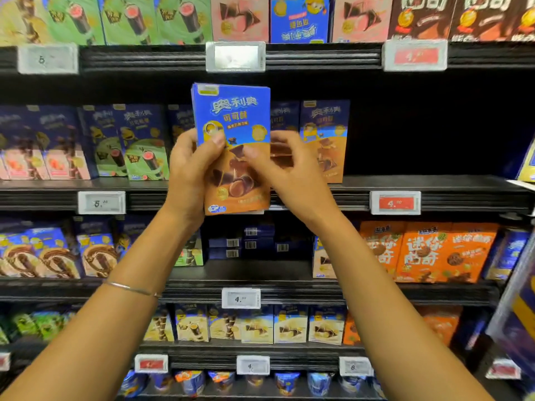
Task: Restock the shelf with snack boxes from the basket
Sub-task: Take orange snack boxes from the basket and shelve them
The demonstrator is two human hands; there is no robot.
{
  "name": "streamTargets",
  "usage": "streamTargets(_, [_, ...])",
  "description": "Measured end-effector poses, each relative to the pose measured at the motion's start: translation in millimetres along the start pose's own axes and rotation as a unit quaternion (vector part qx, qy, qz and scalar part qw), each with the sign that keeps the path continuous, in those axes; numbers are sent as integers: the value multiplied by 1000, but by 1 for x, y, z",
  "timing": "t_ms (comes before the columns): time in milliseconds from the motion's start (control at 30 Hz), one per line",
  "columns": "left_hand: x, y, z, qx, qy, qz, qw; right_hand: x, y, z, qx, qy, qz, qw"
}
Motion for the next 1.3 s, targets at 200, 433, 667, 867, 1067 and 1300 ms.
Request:
streamTargets(200, [9,11,-22,-21,9,16,1000,-2,10,-1,34,-63,-16,997])
streamTargets(433, [6,17,-31,-88,0,52,995,-7,18,14,23,-82,-27,996])
streamTargets(667, [11,10,5,-158,-78,20,984,-14,16,54,-74,-54,-27,995])
streamTargets(867, [5,2,13,-176,-135,8,975,-25,-4,68,-189,41,-18,981])
streamTargets(1067, [1,-7,1,-172,-180,-38,968,-42,-9,58,-186,118,-29,975])
streamTargets(1300, [8,-23,-11,-147,-189,-57,969,-44,-12,59,-192,161,-47,967])
Point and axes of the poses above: each hand's wrist, its own y-axis away from the middle knuckle, its own z-axis out of the back of the hand, x = y × z, the point moved 1 cm from there along -y, towards the middle knuckle, and after that the axes turned 13 degrees about x, right-handed, at the moved point
